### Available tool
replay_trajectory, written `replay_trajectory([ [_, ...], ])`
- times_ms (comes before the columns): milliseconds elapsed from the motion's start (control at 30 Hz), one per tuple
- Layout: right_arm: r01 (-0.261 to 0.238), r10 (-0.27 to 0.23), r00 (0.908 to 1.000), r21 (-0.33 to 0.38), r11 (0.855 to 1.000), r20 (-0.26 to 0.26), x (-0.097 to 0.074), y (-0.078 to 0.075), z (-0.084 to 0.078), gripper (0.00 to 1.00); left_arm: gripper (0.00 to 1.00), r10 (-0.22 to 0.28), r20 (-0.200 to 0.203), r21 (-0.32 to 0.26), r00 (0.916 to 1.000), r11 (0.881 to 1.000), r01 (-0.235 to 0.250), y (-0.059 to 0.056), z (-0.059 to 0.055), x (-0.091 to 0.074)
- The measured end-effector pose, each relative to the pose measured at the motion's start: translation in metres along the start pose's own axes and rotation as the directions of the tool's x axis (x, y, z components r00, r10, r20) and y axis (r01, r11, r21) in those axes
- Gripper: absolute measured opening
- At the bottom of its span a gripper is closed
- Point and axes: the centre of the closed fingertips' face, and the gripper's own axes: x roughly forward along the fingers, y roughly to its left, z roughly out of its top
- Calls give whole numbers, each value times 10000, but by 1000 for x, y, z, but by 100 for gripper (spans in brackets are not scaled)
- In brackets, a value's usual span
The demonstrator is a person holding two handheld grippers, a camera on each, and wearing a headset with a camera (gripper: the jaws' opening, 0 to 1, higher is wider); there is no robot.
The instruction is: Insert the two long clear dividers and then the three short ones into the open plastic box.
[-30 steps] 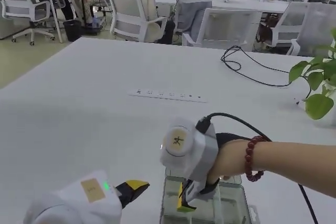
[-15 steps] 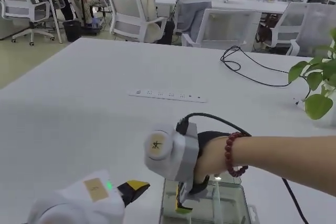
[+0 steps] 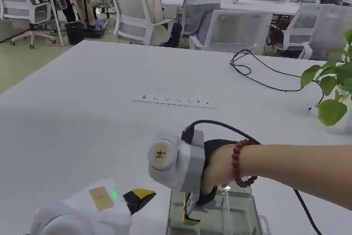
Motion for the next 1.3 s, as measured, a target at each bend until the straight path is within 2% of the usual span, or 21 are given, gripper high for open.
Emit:
replay_trajectory([
  [167, 50, -49, 9996, -51, 10000, 295, 1, 0, 1, 3, 85, 10, 20, 1, 10000, 10000, -10, 0, 1, 0],
  [267, 143, -148, 9984, 90, 9999, 547, -1, -4, 3, 9, 85, 7, 33, -2, 10000, 10000, -7, 0, 1, 0],
  [367, 56, -100, 9936, 396, 9992, 1127, -7, -5, 8, 11, 86, 24, 31, -5, 10000, 10000, -24, 1, 2, 0],
  [600, -278, 138, 9818, 717, 9970, 1895, -22, -3, 12, 21, 89, 75, 41, -11, 10000, 10000, -75, 2, 1, -2],
  [800, -244, 110, 9789, 636, 9977, 2039, -32, -1, 3, 28, 91, 145, 170, -78, 9997, 9999, -144, 2, 5, -3],
  [1067, -379, 148, 9690, 889, 9953, 2467, -49, 6, -11, 33, 92, 171, 272, -262, 9995, 9995, -164, 1, 7, -5],
  [1300, -285, -6, 9644, 1062, 9939, 2645, -58, 10, -35, 37, 92, 230, 384, -411, 9990, 9989, -214, 1, 10, -5],
])
